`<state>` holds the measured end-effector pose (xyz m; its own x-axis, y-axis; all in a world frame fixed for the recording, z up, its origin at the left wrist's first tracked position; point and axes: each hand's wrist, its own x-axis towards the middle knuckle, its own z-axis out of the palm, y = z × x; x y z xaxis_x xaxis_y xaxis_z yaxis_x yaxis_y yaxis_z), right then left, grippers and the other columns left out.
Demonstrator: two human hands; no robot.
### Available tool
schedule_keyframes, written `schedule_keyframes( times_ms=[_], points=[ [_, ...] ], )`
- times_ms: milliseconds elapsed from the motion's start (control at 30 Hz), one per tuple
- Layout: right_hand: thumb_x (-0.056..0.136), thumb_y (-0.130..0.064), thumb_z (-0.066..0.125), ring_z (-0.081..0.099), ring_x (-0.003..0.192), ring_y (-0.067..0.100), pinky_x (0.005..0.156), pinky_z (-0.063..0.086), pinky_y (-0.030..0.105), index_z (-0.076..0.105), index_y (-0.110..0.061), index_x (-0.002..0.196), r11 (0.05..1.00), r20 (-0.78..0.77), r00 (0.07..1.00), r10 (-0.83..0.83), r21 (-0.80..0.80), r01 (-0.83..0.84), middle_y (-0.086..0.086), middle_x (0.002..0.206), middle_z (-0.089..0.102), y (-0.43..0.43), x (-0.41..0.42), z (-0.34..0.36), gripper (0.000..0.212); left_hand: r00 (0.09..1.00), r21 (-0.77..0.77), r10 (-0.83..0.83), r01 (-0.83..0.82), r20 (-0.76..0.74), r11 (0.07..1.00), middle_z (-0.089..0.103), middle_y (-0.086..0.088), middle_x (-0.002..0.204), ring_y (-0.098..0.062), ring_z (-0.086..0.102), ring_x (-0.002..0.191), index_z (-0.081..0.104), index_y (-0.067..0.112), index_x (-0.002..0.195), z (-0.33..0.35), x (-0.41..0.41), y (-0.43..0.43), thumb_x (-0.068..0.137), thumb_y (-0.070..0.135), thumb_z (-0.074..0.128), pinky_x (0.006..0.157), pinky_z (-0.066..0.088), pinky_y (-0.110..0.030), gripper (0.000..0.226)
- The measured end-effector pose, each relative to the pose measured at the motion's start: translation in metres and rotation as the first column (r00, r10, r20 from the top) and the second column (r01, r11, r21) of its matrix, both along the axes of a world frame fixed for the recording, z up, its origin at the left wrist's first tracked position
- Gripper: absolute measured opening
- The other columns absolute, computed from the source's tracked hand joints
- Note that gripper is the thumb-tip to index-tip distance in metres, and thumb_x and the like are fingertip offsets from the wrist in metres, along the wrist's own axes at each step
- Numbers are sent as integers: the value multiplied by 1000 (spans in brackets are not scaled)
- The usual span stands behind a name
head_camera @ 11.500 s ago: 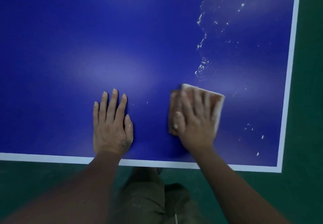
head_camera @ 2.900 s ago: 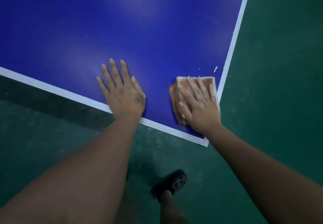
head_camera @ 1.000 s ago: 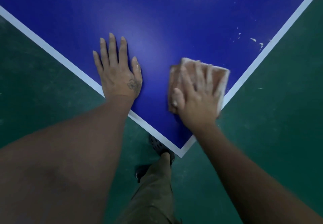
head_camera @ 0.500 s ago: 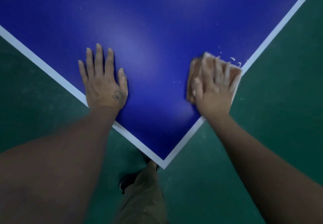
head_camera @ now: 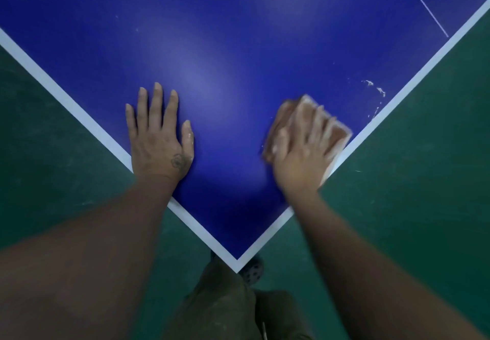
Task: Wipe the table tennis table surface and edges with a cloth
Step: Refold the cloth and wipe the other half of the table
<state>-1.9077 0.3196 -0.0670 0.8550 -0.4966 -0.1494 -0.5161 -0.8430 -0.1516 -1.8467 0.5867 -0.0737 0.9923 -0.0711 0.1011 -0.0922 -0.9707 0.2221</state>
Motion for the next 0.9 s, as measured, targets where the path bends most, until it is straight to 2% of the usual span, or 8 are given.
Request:
schedule_keyframes(
  times_ms=[100, 167, 233, 333, 433, 567, 733, 900],
  points=[
    [112, -56, 27, -6, 167, 32, 127, -2, 73, 2, -43, 171, 991, -7, 993, 117, 62, -116, -2, 182, -2, 70, -54, -3, 66, 1000, -12, -4, 4, -3, 1000, 22, -11, 181, -35, 12, 169, 32, 15, 171, 1, -1, 0, 116, 43, 36, 136, 8, -60, 62],
    [111, -58, 27, -5, 167, 31, 127, -3, 74, 10, -43, 171, 986, 5, 987, 158, 55, -158, -3, 182, 0, 88, -64, -6, 64, 1000, -28, -7, 7, 2, 1000, 23, -11, 181, -34, 13, 169, 33, 15, 171, 1, -1, 1, 116, 42, 36, 136, 7, -59, 61],
    [111, -61, 26, -7, 167, 30, 127, -8, 72, 13, -45, 171, 982, 26, 984, 179, 53, -180, -5, 181, 2, 76, -42, -9, 63, 1000, -27, -4, 4, 5, 1000, 24, -10, 181, -34, 13, 169, 33, 15, 171, 1, -1, 1, 116, 41, 37, 137, 7, -58, 61],
    [111, -64, 20, -10, 167, 31, 125, -14, 72, 5, -49, 170, 990, 12, 991, 132, 53, -133, -6, 181, 0, 18, 20, -10, 63, 1000, -7, 0, 0, 5, 1000, 25, -10, 180, -32, 14, 169, 33, 16, 171, 1, -2, -2, 116, 41, 36, 137, 9, -57, 61],
    [107, -66, 15, -9, 167, 32, 124, -6, 76, 7, -48, 170, 998, -8, 999, -34, 55, 34, -3, 182, -1, -48, 85, -7, 66, 1000, 29, 12, -12, -13, 1000, 25, -10, 180, -32, 14, 169, 33, 15, 171, 3, -5, -6, 116, 40, 32, 137, 10, -56, 60],
    [109, -64, 13, -2, 167, 33, 125, -1, 74, 9, -41, 172, 999, 6, 1000, -20, 29, 20, 0, 182, 1, -56, 68, -4, 67, 995, 54, 99, -98, -13, 994, 27, -15, 179, -36, 18, 168, 36, 8, 169, 9, -8, -25, 118, 39, 30, 136, 13, -57, 60],
    [111, -62, 24, 4, 167, 33, 129, 2, 69, 16, -28, 173, 1000, 59, 998, 18, 25, -19, 1, 181, 8, -36, -3, -4, 72, 999, -92, 23, -20, 26, 996, 38, -17, 174, -36, 28, 165, 46, 3, 162, 17, 16, -127, 116, 33, 43, 135, 17, -58, 56],
    [109, -67, 21, 0, 167, 31, 129, -2, 69, 11, -35, 173, 1000, 36, 999, 1, -14, -1, -2, 181, 6, -112, 64, -8, 72, 994, -148, 96, -102, -50, 984, 31, -9, 178, -31, 20, 168, 40, 11, 168, 20, 69, -241, 118, 43, 32, 137, 9, -54, 60]
  ],
)
